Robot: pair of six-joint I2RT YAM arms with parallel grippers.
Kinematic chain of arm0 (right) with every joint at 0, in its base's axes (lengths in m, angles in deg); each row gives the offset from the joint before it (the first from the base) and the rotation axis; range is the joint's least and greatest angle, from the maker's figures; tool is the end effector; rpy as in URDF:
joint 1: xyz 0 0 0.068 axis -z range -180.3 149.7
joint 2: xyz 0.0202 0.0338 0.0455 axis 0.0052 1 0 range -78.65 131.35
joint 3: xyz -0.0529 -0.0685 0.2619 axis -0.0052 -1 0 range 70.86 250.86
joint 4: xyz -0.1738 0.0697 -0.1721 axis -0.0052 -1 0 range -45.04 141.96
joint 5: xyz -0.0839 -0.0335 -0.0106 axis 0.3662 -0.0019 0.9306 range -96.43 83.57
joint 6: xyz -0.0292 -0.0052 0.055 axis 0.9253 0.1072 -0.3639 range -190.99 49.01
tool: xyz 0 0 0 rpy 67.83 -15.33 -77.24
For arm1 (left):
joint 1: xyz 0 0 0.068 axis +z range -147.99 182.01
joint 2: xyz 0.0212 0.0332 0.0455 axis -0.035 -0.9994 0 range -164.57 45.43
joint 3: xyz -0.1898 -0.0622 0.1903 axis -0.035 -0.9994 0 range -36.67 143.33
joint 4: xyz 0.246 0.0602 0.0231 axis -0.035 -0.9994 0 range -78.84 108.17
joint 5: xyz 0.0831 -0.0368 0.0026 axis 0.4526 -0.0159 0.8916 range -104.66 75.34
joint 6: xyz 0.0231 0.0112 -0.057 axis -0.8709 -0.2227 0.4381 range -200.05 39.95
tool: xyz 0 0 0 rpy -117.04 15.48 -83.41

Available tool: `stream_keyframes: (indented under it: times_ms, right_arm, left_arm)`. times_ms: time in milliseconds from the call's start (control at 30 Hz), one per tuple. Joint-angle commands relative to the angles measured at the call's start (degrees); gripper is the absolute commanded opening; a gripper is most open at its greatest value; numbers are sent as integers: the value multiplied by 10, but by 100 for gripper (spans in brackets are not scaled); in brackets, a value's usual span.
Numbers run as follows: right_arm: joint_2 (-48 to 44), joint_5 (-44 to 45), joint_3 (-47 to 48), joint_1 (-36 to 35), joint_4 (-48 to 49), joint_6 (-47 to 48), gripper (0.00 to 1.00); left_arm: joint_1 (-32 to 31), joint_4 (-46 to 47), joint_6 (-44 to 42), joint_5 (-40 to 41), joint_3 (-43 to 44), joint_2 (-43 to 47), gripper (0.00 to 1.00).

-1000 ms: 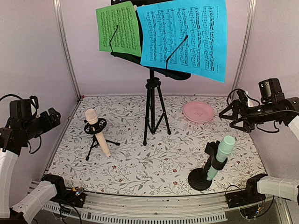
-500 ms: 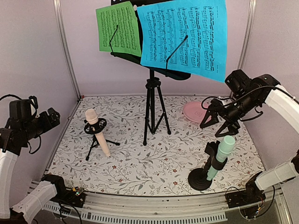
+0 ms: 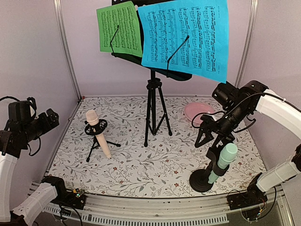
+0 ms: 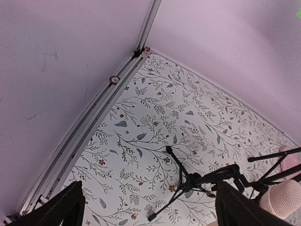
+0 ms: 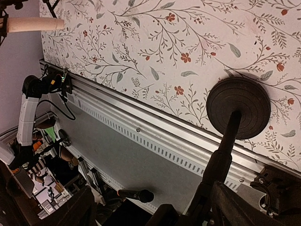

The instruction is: Pack up the instrument practice props

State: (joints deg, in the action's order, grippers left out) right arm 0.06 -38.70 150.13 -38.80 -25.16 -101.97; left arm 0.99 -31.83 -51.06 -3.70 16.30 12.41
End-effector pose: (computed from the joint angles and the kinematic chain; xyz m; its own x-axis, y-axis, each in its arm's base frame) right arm 0.1651 0.1637 0.3266 -0.9735 -0.2182 0.0683 -0.1426 0.8128 0.5648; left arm 0.1033 0.0072 0.3359 -0.3665 -0.4694 -0.8033 -0.3714 0.8654 -0.3363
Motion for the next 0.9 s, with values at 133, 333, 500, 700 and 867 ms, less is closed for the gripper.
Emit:
stream_keyframes:
  times_ms: [133,333,500,700,867]
  right_arm:
    - [-32,27,-26,-25,-11,-11,92]
    - [-29,61,-27,-25,-10,-10,99]
    - [-40,65,-38,-25,-11,-10,95]
    - [-41,59,-43,-25,-11,8,77]
    - [-35,63,-31,-25,-10,10,65]
  left_arm:
    - [-4,6,2,2,-5,-5,97]
    - [-4,6,2,1,-5,-8,97]
    - [-3,6,2,2,-5,-10,97]
    - [-4,7,3,4,-5,-10,96]
    - [-4,7,4,5,-5,-10,96]
